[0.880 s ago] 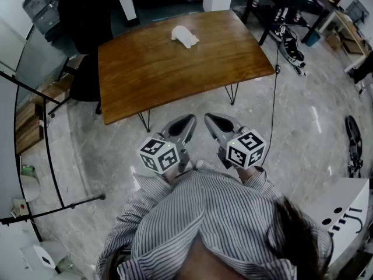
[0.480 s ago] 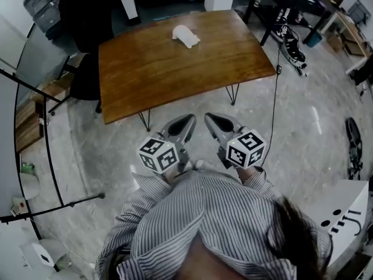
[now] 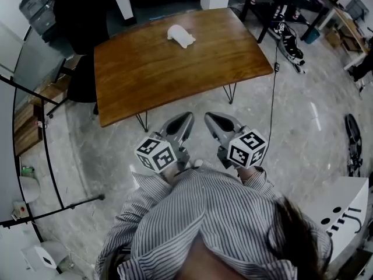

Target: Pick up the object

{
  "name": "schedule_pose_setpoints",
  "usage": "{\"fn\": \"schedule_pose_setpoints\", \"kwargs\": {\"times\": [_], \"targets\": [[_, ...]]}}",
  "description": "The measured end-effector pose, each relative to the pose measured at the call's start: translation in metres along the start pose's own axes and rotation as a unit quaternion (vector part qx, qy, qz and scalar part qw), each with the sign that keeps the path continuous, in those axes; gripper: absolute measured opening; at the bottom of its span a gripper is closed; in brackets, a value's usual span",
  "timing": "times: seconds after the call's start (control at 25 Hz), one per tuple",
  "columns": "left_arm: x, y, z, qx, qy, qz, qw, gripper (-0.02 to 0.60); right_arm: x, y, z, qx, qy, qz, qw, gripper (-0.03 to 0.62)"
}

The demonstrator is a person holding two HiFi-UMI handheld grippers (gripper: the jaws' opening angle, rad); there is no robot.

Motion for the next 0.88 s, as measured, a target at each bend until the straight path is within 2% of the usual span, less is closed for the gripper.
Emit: {"fn": "schedule_pose_setpoints", "kwargs": {"times": [0.16,0.4,0.6,0.88], "targets": [[-0.005,0.0,0.012,-0.02,-0.015,-0.009,0.9997,0.002,-0.017,0.004,-0.001,-0.003,0.022,0.017,1.0,0.002],[0.007,-0.012,0.014,-0.016,0.009,-0.024,0.9995,0.002,-0.029,-0.006,0.014,0.02,0.034,0.014,0.999,0.002],[0.04,-0.005,0.031,-0.014,0.018,-0.036,0.9991,0.002,-0.05,-0.005,0.041,0.025,0.028,0.014,0.999,0.003],[0.108,0.037,0.084,-0.016,-0.008,-0.034,0.9992,0.002,-0.1,0.023,0.109,0.023,0.0,-0.003,1.0,0.003]]}}
Point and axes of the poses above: the fingertips, and each gripper's own axes: z forward along the fingers, x to its left, y out of its top, the point moved 8 cm from there along -z, backward along the fingers, and after that the axes turned 4 degrees about -x, right-handed, at the moved point
